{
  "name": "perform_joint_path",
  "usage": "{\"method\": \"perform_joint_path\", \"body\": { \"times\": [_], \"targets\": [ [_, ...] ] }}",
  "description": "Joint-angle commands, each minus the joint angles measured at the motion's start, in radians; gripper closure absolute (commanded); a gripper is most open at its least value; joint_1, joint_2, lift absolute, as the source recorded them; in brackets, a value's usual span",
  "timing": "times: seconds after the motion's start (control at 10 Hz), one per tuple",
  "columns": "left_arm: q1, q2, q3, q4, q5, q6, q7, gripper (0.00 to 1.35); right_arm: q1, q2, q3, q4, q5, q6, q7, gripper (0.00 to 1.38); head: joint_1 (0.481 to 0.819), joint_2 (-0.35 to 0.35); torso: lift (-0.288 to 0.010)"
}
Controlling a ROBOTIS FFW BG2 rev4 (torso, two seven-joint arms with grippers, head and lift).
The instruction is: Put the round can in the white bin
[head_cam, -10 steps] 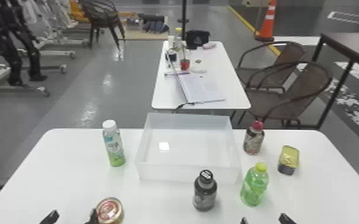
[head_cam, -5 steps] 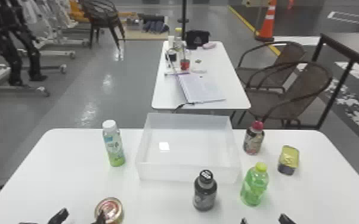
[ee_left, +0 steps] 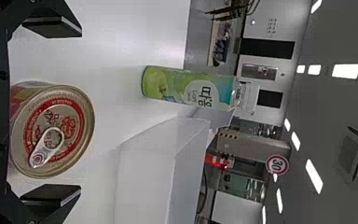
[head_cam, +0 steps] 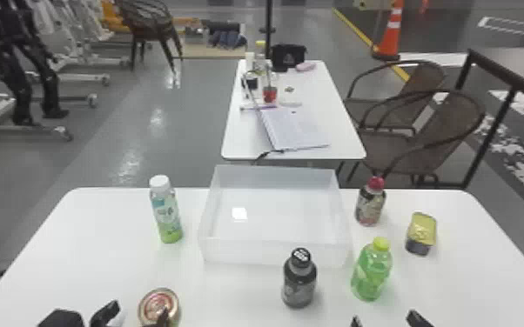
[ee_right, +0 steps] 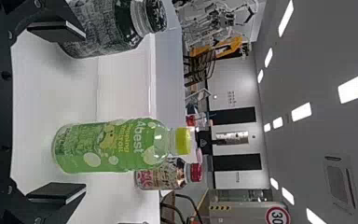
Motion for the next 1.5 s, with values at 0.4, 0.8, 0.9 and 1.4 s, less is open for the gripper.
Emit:
{"method": "perform_joint_path", "body": {
  "times": [0.4,0.8,0.9,1.4],
  "targets": [
    [-0.062,0.009,-0.006,0.038,-0.121,0.080,-0.069,0.13,-0.004,0.002,0.000,0.003,-0.002,0.000,0.000,0.15,0.549,0.000,-0.100],
    [-0.085,0.010,-0.006,0.056,-0.204,0.103,-0.083,0.13,-0.006,0.005,0.001,0.005,-0.002,0.000,0.000,0.15,0.549,0.000,-0.100],
    [-0.094,0.012,-0.003,0.065,-0.224,0.105,-0.086,0.16,-0.006,0.005,0.001,0.005,-0.002,0.000,0.000,0.15,0.549,0.000,-0.100],
    [-0.099,0.013,-0.001,0.072,-0.256,0.100,-0.088,0.79,-0.007,0.006,0.000,0.006,-0.003,0.000,0.000,0.15,0.549,0.000,-0.100]
  ]
}}
